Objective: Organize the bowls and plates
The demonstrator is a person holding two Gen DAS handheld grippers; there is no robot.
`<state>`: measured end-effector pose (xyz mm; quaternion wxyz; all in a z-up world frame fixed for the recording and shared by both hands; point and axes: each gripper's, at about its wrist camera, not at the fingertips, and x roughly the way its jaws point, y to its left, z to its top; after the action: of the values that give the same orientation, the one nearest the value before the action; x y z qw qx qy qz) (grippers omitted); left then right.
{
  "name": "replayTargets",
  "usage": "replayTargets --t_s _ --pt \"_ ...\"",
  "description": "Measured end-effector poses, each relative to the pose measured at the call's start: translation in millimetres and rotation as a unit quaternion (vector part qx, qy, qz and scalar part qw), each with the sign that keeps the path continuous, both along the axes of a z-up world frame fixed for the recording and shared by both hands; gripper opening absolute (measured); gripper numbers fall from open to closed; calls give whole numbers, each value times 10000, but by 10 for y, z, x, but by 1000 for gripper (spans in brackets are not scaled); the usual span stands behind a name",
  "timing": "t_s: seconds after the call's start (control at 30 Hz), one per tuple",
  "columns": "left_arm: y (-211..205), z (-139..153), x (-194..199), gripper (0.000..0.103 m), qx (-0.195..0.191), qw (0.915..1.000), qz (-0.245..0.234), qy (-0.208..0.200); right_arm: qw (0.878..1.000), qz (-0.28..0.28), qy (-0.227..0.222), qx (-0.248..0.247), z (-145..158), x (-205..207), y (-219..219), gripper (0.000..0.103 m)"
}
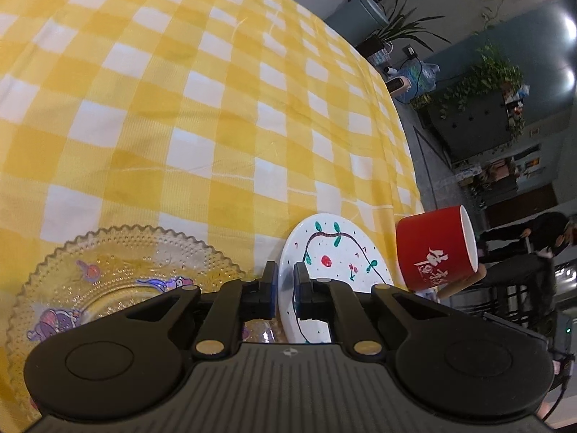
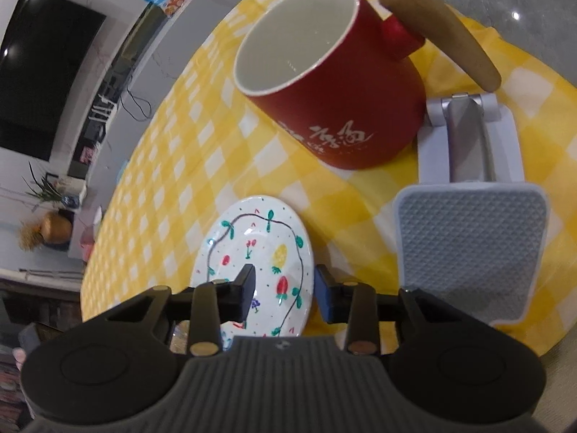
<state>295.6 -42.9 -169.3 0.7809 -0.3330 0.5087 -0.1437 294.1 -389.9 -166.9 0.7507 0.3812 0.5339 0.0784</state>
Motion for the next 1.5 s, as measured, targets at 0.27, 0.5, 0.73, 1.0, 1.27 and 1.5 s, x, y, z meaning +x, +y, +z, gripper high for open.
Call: replayTargets --t_s 0.27,0.5,0.73,1.0,1.27,1.5 --pt "139 -146 -12 21 -891 9948 420 241 9978 -364 58 545 -40 -60 -102 30" --pt "127 -186 20 23 -1010 9930 508 341 9958 -501 181 745 -70 -71 -111 30" --pt "181 -293 -10 14 -1301 9867 802 547 9939 -654 193 872 -60 -122 -187 20" --pt "156 -180 -49 5 -1007 9912 798 306 9959 -512 -66 741 24 -152 -210 3" --pt "208 180 -214 5 -740 9944 716 -225 9932 -258 -478 1026 144 -178 -200 2" --pt "246 446 -503 5 -330 9950 795 -502 9907 102 -586 1222 182 -181 -127 2"
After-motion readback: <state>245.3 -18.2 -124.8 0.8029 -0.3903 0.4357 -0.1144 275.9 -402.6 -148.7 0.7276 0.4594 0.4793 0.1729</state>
